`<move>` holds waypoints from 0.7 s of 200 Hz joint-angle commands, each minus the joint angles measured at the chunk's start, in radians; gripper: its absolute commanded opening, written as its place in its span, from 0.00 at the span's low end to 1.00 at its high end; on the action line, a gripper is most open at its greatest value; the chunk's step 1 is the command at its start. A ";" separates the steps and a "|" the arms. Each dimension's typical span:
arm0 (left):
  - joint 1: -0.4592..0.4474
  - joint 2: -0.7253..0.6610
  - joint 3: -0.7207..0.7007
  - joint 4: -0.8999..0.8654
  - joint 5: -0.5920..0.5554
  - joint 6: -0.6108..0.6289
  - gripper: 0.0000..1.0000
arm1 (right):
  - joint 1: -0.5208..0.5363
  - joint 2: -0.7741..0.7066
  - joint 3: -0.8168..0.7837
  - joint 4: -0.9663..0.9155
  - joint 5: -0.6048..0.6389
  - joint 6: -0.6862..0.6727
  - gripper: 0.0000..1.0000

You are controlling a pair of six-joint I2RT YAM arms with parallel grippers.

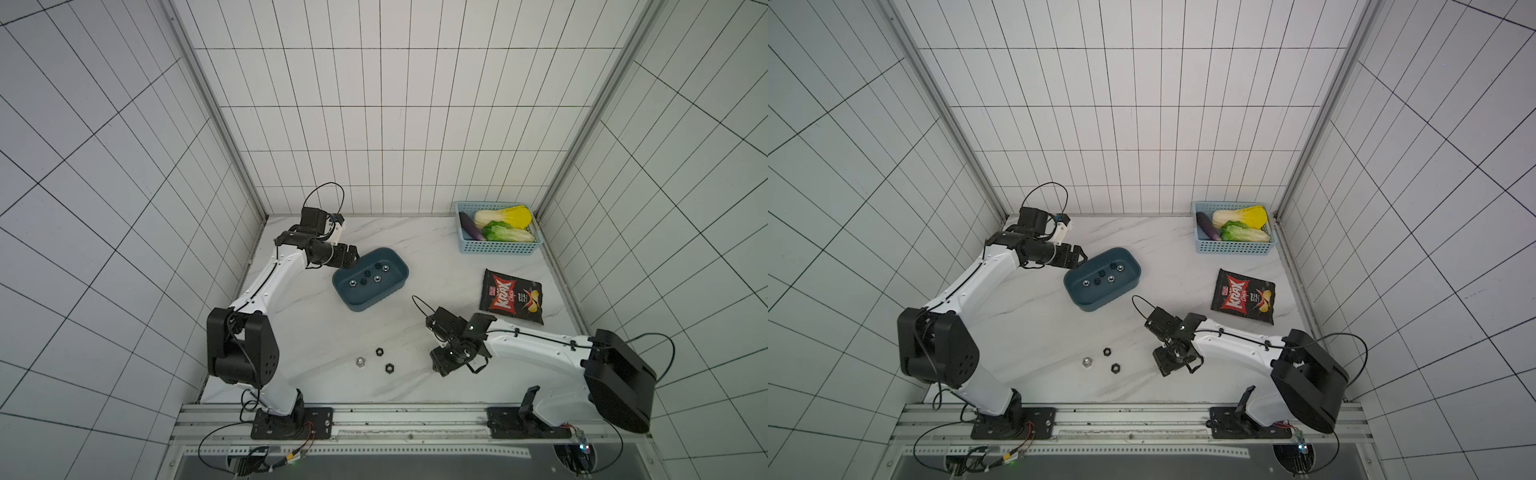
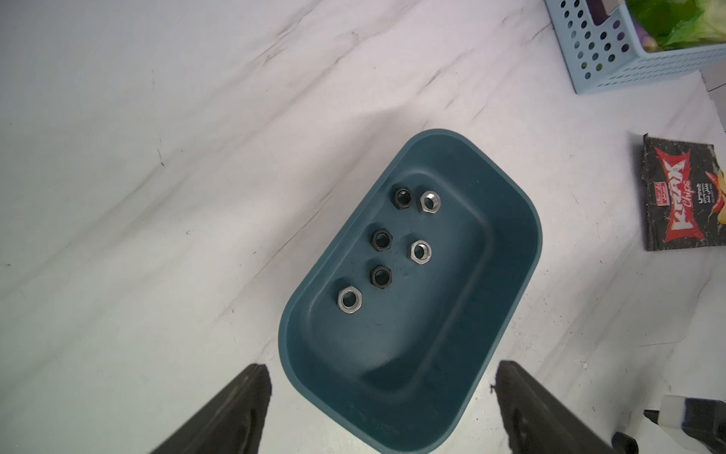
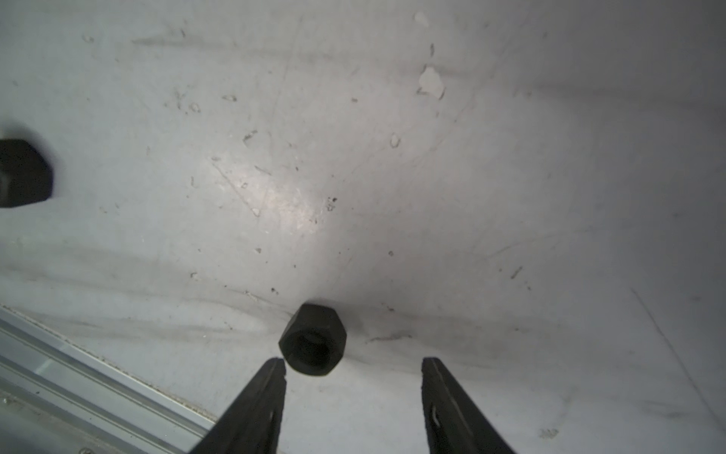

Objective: Put the nuts on the desktop into the storage box
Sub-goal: Pick up the nut from the center of the board.

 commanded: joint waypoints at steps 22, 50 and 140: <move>0.035 -0.057 -0.014 0.020 0.048 -0.011 0.93 | 0.028 0.080 0.059 -0.026 0.003 0.012 0.51; 0.040 -0.070 -0.019 0.019 0.058 -0.010 0.93 | 0.031 0.100 0.077 -0.044 0.004 0.011 0.50; 0.046 -0.073 -0.023 0.018 0.082 -0.014 0.93 | 0.031 0.108 0.088 -0.051 -0.002 0.006 0.12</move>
